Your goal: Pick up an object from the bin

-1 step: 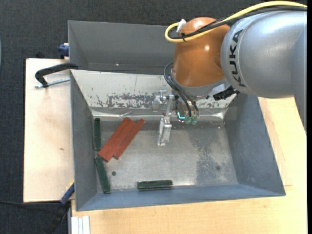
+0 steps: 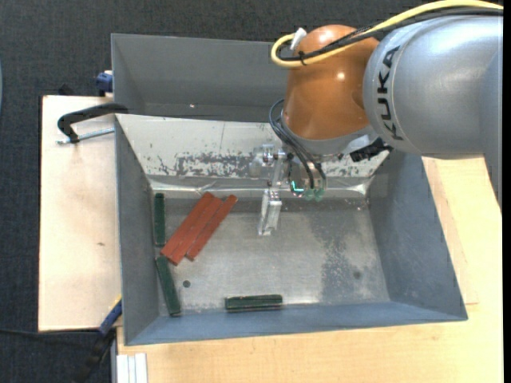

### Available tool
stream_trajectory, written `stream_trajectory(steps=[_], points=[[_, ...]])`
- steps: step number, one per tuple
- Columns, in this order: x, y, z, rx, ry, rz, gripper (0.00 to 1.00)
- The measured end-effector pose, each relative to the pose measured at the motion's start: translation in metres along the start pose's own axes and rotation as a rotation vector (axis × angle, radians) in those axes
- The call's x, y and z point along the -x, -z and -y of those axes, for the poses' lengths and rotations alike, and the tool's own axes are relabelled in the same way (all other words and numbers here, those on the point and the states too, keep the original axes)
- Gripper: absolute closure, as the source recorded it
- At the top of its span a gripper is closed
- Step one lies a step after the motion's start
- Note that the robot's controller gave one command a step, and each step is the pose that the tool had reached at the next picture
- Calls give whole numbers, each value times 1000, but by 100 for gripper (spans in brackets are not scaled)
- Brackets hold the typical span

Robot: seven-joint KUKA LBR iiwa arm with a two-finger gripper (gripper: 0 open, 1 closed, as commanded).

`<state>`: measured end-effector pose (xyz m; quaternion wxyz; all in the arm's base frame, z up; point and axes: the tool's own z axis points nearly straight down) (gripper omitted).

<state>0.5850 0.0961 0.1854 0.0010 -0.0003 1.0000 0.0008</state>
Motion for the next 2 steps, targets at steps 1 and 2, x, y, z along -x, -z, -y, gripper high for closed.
stream_trajectory(steps=[1,2], points=[[8,-49,-27,1,-39,7,0],[1,-90,-49,-1,163,-3,0]])
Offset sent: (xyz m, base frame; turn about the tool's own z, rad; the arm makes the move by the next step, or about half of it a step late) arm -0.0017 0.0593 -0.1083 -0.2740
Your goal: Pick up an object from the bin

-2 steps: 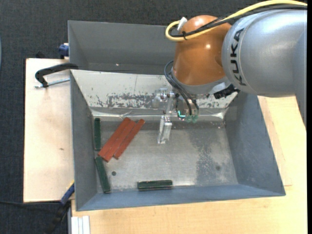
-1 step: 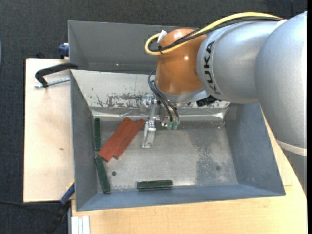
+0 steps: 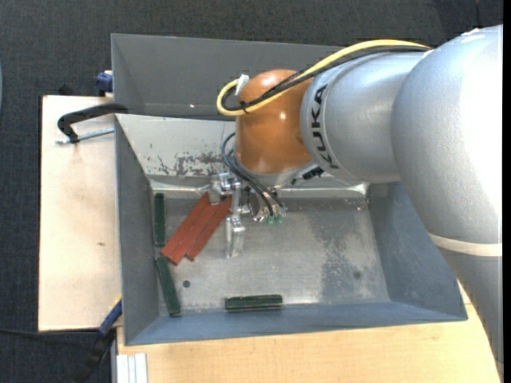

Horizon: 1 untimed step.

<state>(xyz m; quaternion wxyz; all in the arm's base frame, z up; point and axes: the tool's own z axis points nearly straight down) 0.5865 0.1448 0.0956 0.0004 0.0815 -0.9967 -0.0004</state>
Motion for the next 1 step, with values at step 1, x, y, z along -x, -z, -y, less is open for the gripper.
stream_trajectory(steps=[1], points=[[-1,-20,-26,0,89,3,0]])
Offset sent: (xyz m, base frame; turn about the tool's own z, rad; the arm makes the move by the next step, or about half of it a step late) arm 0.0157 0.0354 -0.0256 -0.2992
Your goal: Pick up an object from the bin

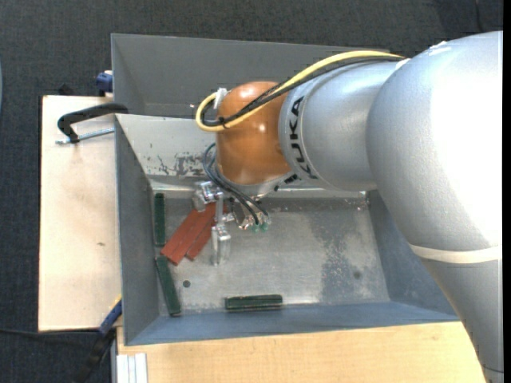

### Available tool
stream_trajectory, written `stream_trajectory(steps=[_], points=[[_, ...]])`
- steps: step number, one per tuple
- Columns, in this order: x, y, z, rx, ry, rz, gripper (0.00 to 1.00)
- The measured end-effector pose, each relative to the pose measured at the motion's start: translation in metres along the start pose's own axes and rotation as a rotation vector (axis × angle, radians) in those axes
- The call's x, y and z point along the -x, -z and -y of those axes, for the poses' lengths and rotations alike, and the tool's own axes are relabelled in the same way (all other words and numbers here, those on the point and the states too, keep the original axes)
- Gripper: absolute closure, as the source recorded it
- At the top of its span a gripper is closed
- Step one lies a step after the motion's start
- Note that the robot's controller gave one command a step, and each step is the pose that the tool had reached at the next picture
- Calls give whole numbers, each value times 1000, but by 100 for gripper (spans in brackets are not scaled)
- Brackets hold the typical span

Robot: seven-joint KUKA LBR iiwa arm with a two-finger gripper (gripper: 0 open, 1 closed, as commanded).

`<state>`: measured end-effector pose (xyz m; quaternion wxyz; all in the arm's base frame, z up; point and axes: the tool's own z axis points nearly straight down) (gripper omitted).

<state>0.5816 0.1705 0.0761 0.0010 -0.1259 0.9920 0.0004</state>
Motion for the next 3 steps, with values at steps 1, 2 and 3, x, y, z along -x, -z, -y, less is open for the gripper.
stream_trajectory(steps=[1,2,3], points=[[25,-1,-5,-1,212,2,100],[25,-1,-4,-1,212,2,100],[12,129,20,0,211,4,100]])
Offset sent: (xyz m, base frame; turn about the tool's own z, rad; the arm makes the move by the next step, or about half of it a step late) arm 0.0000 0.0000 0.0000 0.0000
